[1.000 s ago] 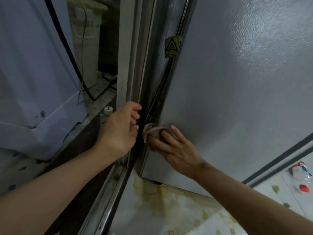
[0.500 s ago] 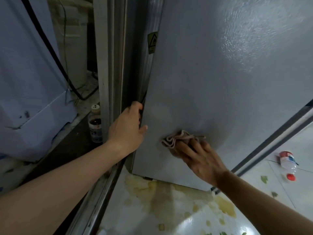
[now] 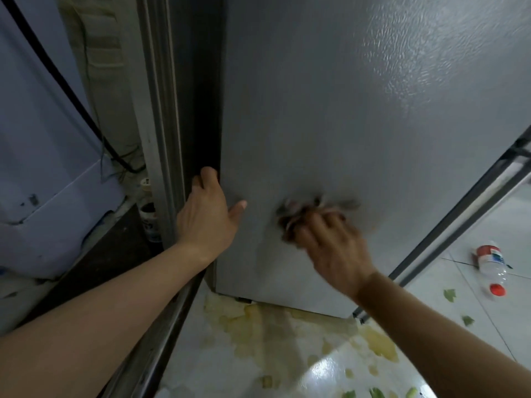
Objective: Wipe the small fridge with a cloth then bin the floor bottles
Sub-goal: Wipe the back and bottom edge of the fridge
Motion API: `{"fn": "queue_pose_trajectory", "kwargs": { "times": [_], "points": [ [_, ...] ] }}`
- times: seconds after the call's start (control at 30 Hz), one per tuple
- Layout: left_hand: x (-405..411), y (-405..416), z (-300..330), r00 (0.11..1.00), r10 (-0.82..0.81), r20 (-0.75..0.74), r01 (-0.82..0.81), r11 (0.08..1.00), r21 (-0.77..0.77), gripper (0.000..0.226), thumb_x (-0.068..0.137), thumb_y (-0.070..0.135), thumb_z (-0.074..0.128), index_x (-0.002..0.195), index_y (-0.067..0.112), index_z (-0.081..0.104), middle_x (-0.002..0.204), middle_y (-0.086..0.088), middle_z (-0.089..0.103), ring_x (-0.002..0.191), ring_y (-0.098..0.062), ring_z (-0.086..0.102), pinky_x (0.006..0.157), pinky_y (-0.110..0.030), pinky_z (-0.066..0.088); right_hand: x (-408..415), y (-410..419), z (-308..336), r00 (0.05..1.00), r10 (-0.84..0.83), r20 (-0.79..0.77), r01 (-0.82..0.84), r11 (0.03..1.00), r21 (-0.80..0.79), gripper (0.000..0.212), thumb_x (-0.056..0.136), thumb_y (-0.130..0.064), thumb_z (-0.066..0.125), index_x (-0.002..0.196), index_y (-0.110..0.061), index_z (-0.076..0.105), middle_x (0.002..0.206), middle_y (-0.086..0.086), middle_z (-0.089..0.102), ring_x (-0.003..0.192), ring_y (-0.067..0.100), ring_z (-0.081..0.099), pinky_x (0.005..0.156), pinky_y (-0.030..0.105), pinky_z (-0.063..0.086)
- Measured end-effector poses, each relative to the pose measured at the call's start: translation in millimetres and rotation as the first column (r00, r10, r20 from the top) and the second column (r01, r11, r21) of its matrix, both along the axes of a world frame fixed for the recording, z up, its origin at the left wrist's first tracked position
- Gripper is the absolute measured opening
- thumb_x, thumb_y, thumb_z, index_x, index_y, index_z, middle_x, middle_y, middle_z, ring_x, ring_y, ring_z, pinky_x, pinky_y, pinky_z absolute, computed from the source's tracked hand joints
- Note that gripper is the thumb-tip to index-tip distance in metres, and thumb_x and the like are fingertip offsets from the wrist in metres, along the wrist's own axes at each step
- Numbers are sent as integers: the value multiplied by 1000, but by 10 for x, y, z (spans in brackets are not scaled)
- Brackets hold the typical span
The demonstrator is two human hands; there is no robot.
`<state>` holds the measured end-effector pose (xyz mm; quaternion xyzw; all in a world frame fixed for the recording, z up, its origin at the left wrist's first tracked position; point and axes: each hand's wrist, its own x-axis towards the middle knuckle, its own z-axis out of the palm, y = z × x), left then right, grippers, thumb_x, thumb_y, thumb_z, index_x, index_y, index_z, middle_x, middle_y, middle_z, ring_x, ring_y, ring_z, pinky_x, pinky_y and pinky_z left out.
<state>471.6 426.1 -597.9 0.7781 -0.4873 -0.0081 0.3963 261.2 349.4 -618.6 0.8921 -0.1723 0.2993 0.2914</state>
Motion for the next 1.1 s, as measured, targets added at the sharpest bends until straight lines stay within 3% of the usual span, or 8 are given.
{"fn": "queue_pose_trajectory", "kwargs": {
  "times": [0.13, 0.33, 0.47, 0.6, 0.67, 0.83, 0.97, 1.1],
  "points": [
    [16, -8, -4, 1000, -13, 3, 13, 1000, -11, 47, 86, 40, 59, 115, 14, 33, 114, -12, 48, 89, -28, 55, 68, -45, 52, -208, 150, -542, 972, -115, -204, 121, 993, 16, 10, 85, -26, 66, 90, -20, 72, 90, 0, 66, 68, 22, 60, 58, 32, 51],
    [-77, -6, -134, 1000, -16, -25, 15, 999, -49, 51, 89, 36, 57, 126, 13, 29, 122, -14, 45, 100, -29, 52, 73, -45, 50, -456, -139, 157, 982, -119, 147, 136, 984, -114, 13, 95, -16, 49, 104, -12, 57, 108, 10, 49, 85, 30, 47, 65, 37, 31],
    [-125, -10, -284, 999, 0, -37, -2, 999, -46, 60, 87, 33, 60, 131, 14, 25, 128, -16, 42, 110, -33, 49, 78, -44, 47, -512, -201, 131, 960, -94, 263, 108, 993, -39, 21, 85, -8, 67, 105, -6, 62, 105, 14, 54, 83, 34, 53, 64, 39, 41],
    [-130, -33, -319, 999, -3, -35, 1, 999, -41, 62, 86, 32, 61, 132, 12, 24, 129, -18, 41, 111, -34, 49, 79, -45, 46, -713, -27, -411, 988, -75, -136, 80, 996, 34, 20, 84, -11, 60, 99, -12, 73, 98, 9, 68, 75, 30, 61, 67, 37, 53],
    [-116, -38, -314, 1000, -7, -30, 6, 999, -37, 62, 86, 32, 61, 131, 10, 24, 129, -18, 41, 109, -34, 50, 77, -43, 46, -802, 4, -452, 972, -117, -202, 127, 991, 39, 24, 80, -12, 62, 101, -14, 73, 99, 5, 68, 79, 27, 58, 70, 36, 48],
    [-99, -44, -313, 1000, -15, -17, 14, 1000, -27, 62, 86, 34, 60, 131, 9, 25, 126, -18, 44, 108, -33, 50, 76, -43, 48, -1107, -154, 86, 973, -219, 72, 217, 976, 38, 16, 87, -17, 63, 99, -10, 70, 102, 15, 63, 89, 34, 52, 56, 40, 45],
    [-90, -49, -343, 1000, -21, -2, 21, 999, -39, 63, 86, 32, 61, 131, 6, 25, 128, -20, 43, 109, -36, 50, 78, -46, 49, -1321, -236, 224, 912, -347, 219, 334, 938, 94, 26, 87, -17, 63, 108, -3, 59, 114, 18, 49, 95, 37, 49, 50, 30, 40],
    [-107, -35, -386, 1000, -18, 14, 18, 998, -58, 65, 86, 32, 60, 133, 4, 24, 130, -21, 41, 113, -37, 49, 82, -53, 49, -1302, -160, -252, 914, -371, 165, 343, 923, 172, 25, 85, 4, 59, 109, 3, 57, 106, 27, 57, 80, 41, 55, 44, 35, 49]
  ]
}}
